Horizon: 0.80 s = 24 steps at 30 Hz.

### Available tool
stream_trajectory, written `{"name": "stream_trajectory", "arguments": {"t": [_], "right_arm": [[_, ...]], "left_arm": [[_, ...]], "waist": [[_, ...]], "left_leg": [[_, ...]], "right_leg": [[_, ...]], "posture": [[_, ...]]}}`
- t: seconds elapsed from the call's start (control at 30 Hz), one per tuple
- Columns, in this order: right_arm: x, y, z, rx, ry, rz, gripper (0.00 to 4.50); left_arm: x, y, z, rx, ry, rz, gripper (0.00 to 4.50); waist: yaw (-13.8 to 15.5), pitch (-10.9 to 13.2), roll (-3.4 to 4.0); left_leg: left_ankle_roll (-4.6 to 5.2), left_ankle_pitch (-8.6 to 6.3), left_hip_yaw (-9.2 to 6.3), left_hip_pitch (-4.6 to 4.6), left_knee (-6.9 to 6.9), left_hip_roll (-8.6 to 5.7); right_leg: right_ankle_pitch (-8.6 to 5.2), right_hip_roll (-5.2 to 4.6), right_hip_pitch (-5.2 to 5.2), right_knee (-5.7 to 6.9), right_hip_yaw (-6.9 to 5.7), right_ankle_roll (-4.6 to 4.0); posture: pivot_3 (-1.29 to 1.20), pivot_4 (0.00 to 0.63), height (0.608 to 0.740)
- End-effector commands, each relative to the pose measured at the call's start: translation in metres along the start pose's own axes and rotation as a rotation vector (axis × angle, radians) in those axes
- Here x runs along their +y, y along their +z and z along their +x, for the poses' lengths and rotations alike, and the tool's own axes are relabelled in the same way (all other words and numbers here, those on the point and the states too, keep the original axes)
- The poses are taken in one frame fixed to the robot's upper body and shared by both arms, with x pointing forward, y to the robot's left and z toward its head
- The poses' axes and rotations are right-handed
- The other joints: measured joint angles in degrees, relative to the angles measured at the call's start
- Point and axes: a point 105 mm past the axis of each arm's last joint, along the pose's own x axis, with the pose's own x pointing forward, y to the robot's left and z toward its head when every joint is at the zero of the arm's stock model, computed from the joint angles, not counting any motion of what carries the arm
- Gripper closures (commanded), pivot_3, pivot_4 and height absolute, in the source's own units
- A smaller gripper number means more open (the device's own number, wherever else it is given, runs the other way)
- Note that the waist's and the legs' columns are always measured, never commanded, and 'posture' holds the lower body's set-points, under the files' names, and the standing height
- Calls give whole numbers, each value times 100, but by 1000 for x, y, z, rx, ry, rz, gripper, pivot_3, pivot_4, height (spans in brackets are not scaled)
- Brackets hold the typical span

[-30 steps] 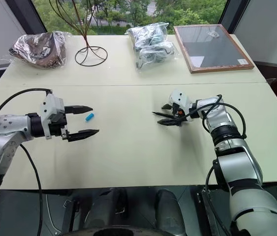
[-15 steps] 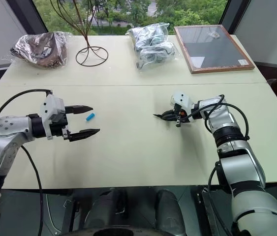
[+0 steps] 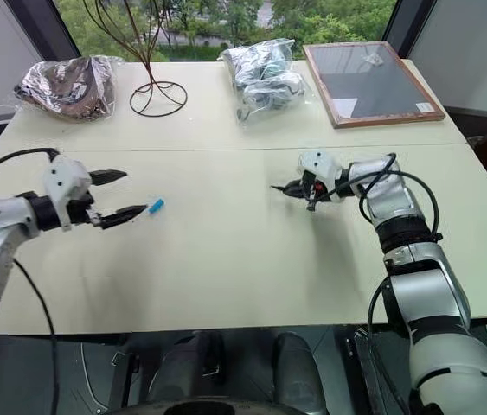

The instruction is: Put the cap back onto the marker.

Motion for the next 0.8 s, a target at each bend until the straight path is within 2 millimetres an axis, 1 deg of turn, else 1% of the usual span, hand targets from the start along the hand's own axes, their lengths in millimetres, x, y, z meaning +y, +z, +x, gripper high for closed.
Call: {"name": "stream_trajectory", "arguments": {"t": [0.03, 0.07, 0.13, 0.2, 0.3, 0.43, 0.67, 0.73, 0.8], "right_arm": [[0, 36, -15, -69, -6, -66, 4452], [4, 41, -17, -75, 4, -67, 4452], [19, 52, -20, -101, 43, -77, 4452], [28, 59, -23, -115, 44, -53, 4452], [37, 59, -24, -102, 19, -26, 4452], [50, 56, -28, -100, 3, 22, 4452], [54, 56, -33, -90, -23, 33, 4452], [55, 58, -34, -91, -27, 26, 4452], [55, 62, -35, -95, -28, 18, 4452]], "left_arm": [[15, 2, -12, -4, 33, 29, 84], [17, 0, -14, -2, 36, 21, 84], [18, -7, -14, -9, 41, -28, 84], [14, -12, -11, -13, 30, -76, 84], [11, -25, -7, 11, 39, -85, 84], [1, -36, 4, -21, 60, -171, 84], [-19, -38, 24, -47, 28, -226, 84], [-22, -37, 29, -65, 22, -247, 84], [-22, -40, 33, -66, 31, -262, 84]], "waist": [[18, 0, 0], [25, 0, 0], [42, -1, -2], [40, -1, -2], [37, -1, -2], [40, -2, -3], [34, -2, -5], [40, -3, -5], [35, -3, -6]], "left_leg": [[0, 0, 0, 0, 0, 0], [0, 0, 0, 0, 0, 1], [2, -2, -1, -1, 1, 1], [13, -9, -3, -2, 3, 1], [23, -14, -7, -4, 6, 0], [26, -16, -7, -5, 7, -1], [30, -18, -12, -6, 8, 0], [30, -18, -15, -6, 9, -1], [31, -18, -15, -6, 9, -2]], "right_leg": [[0, 0, 1, 0, -1, 0], [0, 0, 0, 0, -1, 0], [0, 0, 1, 0, -1, 0], [0, -4, 2, 0, -1, 0], [1, -4, 1, 3, -1, -1], [1, -4, -1, 5, -1, -1], [1, -4, -1, 6, -3, -1], [1, -5, 0, 5, -3, -1], [1, -5, 1, 5, -3, -1]], "posture": [[0, 150, 740], [0, 150, 740], [0, 150, 740], [0, 150, 740], [0, 150, 740], [0, 150, 740], [0, 150, 740], [0, 150, 740], [0, 150, 740]]}}
